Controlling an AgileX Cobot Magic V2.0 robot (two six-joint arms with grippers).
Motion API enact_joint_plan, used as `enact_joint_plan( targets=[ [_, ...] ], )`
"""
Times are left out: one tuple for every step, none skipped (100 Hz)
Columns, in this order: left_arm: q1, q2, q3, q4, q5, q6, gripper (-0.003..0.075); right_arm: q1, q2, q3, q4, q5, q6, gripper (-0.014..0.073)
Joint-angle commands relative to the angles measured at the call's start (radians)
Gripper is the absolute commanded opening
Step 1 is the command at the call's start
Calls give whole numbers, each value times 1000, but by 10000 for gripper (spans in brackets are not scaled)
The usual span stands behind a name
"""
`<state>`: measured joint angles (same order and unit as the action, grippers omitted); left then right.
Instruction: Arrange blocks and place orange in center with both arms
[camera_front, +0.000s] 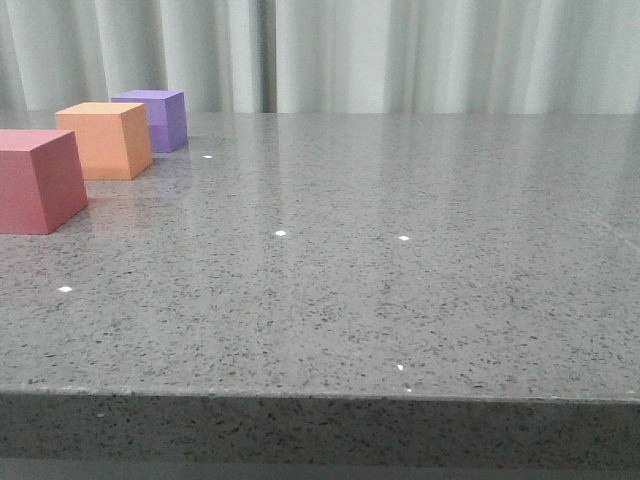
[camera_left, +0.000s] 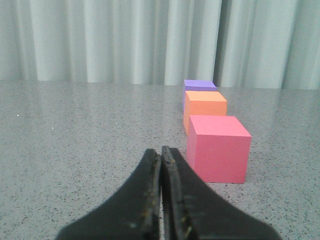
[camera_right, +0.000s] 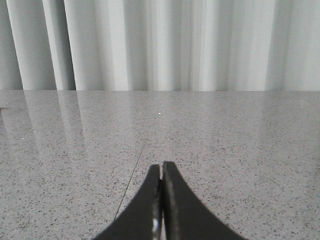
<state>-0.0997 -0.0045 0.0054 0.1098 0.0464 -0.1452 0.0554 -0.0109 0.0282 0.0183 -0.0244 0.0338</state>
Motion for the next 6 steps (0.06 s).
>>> enact_joint_plan(
  targets=[
    [-8,-33,44,1,-73,-2,-20,-6,-19,-12,-1,-93,-11,-69],
    [-8,-33,44,1,-73,-2,-20,-6,-19,-12,-1,-93,-11,-69],
    [-8,-33,44,1,-73,-2,-20,-6,-19,-12,-1,-93,-11,-69],
    [-8,-33,44,1,-73,-2,-20,-6,-19,-12,-1,-93,-11,-69],
    [-8,-33,44,1,-73,-2,-20,-6,-19,-12,-1,-93,-11,-69],
    [-8,-33,44,1,-73,-2,-20,-6,-19,-12,-1,-93,-11,-69]
  ],
)
